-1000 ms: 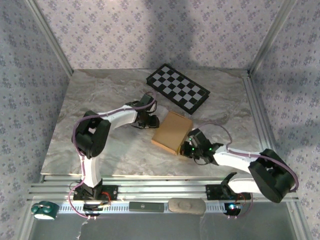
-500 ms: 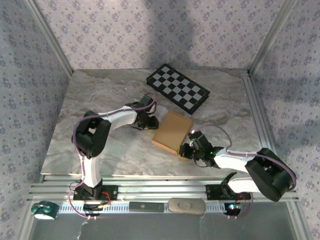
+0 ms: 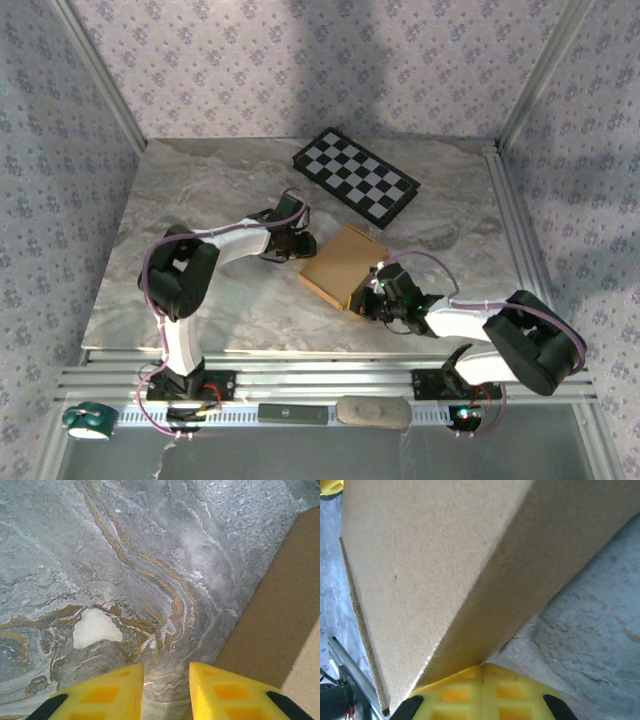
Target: Fold the paper box
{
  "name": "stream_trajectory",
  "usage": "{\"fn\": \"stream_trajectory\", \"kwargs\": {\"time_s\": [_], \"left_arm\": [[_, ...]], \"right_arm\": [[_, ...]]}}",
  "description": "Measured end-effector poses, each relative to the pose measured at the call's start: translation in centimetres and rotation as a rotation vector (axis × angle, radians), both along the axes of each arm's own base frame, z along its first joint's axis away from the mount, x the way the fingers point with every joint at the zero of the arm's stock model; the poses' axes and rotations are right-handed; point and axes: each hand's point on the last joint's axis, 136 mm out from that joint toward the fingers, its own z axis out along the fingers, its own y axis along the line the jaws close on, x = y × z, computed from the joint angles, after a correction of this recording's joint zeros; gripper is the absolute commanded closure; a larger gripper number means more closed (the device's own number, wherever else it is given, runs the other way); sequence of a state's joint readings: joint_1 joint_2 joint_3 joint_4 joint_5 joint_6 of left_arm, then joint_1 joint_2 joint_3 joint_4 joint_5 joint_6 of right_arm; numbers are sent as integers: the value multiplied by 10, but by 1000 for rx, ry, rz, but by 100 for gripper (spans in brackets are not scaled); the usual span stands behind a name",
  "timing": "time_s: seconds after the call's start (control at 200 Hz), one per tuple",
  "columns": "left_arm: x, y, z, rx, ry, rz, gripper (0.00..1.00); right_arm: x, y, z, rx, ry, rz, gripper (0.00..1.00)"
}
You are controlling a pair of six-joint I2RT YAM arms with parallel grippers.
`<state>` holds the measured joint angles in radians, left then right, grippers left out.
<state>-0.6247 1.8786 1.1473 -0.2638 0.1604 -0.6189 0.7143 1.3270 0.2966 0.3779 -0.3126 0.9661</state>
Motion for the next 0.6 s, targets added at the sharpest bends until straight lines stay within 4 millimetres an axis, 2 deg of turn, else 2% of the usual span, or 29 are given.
{"fn": "stream_trajectory", "kwargs": {"time_s": [0.15,0.275,0.455,0.6], "left_arm": [[0,0,1,-11,-7,11,71],[-1,1,1,-14,-6,16,71],[0,4,1,-3,-15,29,71],[-1,9,2,11,-22,38,70]], "right_arm": [[0,1,0,9,13,-14,97],[1,-1,-9,-9,36,-26,97],[1,3,-13,11,63,-18,97],[3,2,-9,11,66,-31,97]]}}
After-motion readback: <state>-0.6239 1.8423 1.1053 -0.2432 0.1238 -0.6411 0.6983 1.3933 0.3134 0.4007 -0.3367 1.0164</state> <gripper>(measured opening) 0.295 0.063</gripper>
